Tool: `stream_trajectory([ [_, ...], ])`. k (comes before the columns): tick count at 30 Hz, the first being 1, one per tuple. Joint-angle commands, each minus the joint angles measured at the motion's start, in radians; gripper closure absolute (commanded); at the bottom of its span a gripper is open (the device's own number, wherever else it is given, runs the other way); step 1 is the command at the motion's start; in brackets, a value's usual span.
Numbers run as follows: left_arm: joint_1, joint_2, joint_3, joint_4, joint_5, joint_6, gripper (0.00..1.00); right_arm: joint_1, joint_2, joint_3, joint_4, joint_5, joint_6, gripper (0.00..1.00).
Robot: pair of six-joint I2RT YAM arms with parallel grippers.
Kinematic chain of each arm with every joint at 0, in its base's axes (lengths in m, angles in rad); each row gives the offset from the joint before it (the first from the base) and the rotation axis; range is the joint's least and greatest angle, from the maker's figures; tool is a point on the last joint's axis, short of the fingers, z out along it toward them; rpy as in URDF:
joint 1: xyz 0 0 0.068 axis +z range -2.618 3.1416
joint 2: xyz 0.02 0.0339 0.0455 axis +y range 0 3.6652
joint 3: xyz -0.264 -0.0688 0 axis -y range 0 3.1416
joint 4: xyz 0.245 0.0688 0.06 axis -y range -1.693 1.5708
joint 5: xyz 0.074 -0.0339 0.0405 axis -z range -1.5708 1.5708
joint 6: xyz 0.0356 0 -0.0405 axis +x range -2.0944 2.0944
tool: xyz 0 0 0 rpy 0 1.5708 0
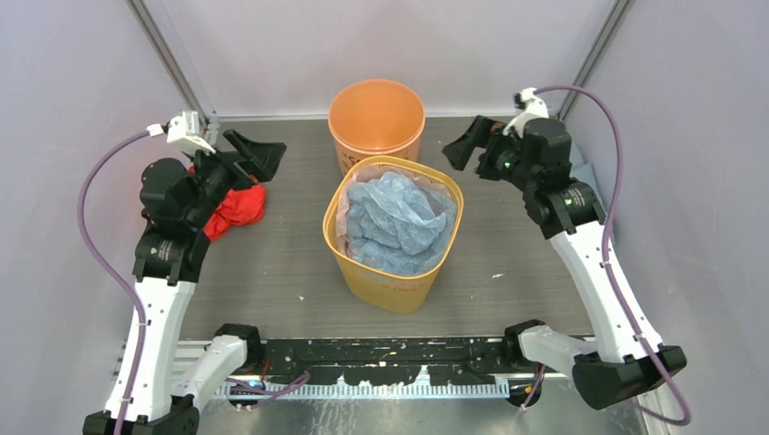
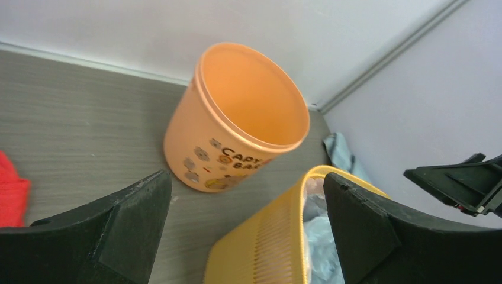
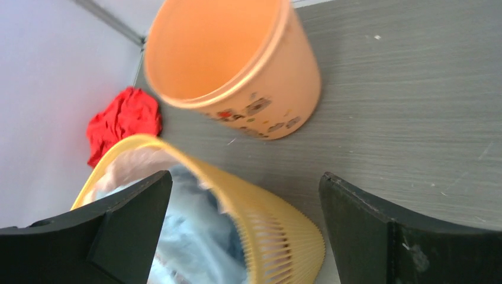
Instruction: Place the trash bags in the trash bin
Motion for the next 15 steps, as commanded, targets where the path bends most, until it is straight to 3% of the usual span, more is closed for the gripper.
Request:
stream_trajectory([
  [1,-0.003,0.021,0.037,-0.015,0.129,-0.104,0.00,0.212,-0.011,0.145,-0.125,0.280,-0.168,0.00],
  [10,-0.005,0.105,0.103,-0.067,0.219,-0.067,0.00,0.551,0.143,0.325,-0.326,0.491,-0.267,0.19],
  [13,-0.033,0.159,0.147,-0.067,0.251,-0.009,0.00,0.659,0.195,0.331,-0.320,0.593,-0.302,0.19],
  [15,-0.064,0.160,0.136,-0.040,0.199,0.015,0.00,0.685,0.220,0.322,-0.295,0.630,-0.317,0.18],
])
